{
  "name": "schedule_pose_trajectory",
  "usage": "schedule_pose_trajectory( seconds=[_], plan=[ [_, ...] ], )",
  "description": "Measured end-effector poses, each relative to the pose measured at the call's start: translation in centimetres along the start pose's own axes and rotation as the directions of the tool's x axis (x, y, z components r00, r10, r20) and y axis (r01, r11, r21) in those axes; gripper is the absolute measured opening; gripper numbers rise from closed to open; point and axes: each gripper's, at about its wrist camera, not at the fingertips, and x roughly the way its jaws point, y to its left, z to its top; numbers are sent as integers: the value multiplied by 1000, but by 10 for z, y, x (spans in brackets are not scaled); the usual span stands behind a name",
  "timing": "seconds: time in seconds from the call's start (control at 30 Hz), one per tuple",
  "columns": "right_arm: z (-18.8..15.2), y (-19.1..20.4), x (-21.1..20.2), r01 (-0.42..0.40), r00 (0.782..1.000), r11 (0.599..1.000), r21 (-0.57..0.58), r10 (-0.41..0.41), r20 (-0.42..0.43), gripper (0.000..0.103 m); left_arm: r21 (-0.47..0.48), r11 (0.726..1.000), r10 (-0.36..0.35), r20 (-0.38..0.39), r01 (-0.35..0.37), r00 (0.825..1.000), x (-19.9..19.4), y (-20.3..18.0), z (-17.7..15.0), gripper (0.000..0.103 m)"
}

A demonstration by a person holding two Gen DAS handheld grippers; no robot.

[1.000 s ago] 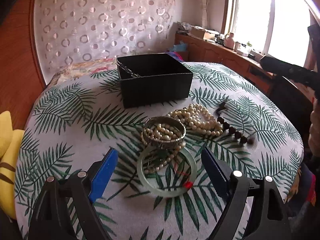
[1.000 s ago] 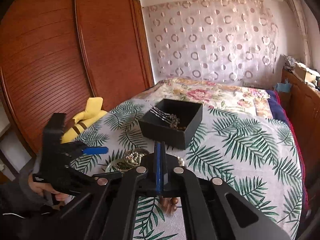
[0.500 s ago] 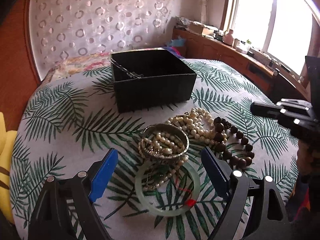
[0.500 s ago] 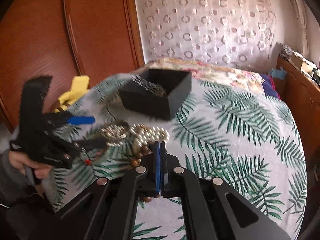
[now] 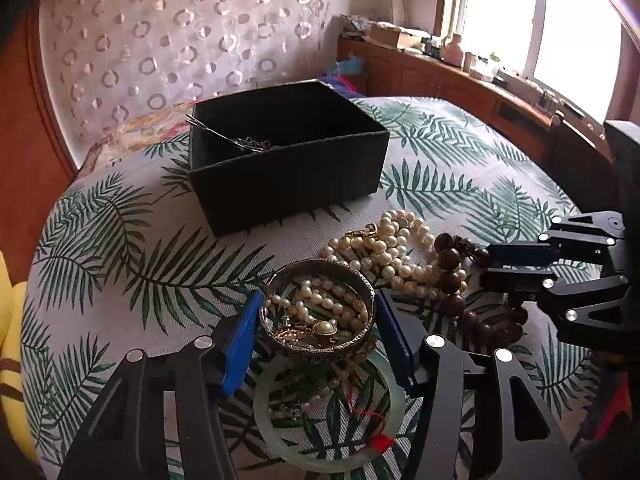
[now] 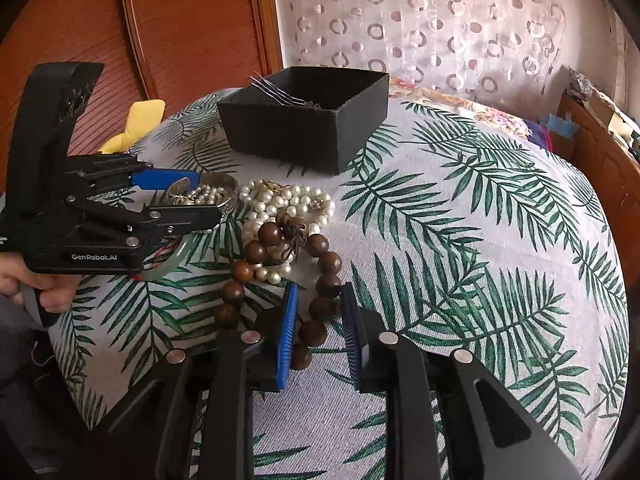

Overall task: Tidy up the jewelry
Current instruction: 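Close the left tool on the patterned metal bangle, then carry the bangle into the box with the left tool while the right drops the bead bracelet in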

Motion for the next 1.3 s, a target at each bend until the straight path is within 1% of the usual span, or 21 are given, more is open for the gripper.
schedule_pose_trajectory(
  seconds=[0.07,0.17,0.33,0.47,0.57,0.7,0.93,1.13,1.3],
  plan=[
    [0,1,0,1,1000,1000,-8,-1,0,15,-6,1000,-1,18,1,1000,-4,0,1,54],
    [2,3,-4,5,1000,1000,-16,-5,28,15,-9,1000,-3,52,3,999,-13,0,2,54],
    [15,3,-28,1,994,1000,-14,1,114,15,-16,1000,4,105,-3,994,-28,-2,9,54],
    [32,7,-52,8,982,999,-33,-2,188,15,-32,999,12,140,-8,990,-37,1,16,54],
    [43,10,-64,13,974,999,-45,-3,226,15,-47,999,21,158,-13,987,-41,6,23,54],
    [57,11,-73,30,966,998,-57,-14,259,15,-54,998,35,175,-26,984,-44,11,30,54],
    [83,4,-75,42,956,998,-55,-25,292,15,-59,997,57,196,-46,979,-46,19,46,54],
    [110,4,-79,58,945,996,-70,-32,325,15,-62,996,78,198,-67,977,-36,26,62,54],
    [133,2,-79,68,937,994,-81,-36,346,15,-83,994,86,198,-70,976,-25,36,74,54]
  ],
)
